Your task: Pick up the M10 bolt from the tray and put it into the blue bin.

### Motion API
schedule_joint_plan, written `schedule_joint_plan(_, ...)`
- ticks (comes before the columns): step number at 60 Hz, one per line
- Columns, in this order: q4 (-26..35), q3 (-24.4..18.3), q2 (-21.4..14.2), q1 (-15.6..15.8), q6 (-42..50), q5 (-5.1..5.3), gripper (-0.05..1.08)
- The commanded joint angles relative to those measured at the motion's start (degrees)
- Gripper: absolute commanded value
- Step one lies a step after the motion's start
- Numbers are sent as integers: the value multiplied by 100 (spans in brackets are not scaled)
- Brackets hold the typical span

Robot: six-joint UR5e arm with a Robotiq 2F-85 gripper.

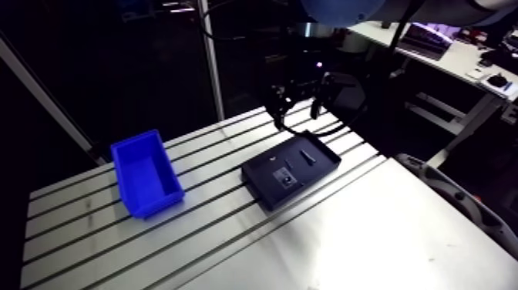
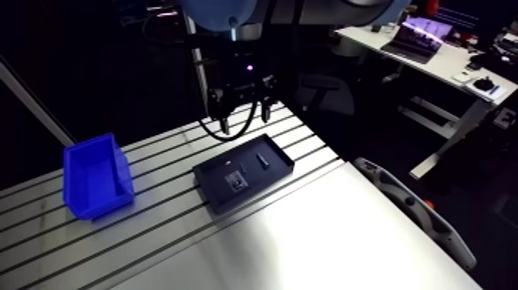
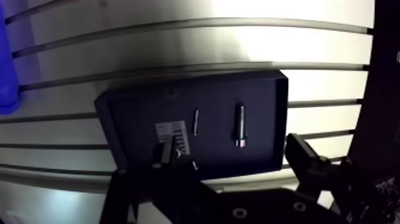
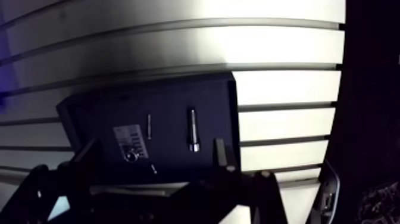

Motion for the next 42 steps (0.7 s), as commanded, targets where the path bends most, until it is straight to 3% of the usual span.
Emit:
schedule_joint_plan(1,-140,87,39,-95,81,-13,4)
schedule_joint_plan(17,-265,174,153,-133,79,-55,14)
schedule_joint_plan(32,-466,351,231,-133,27,-142,43)
schedule_joint_plan(42,-478,394,233,-133,2,-162,45)
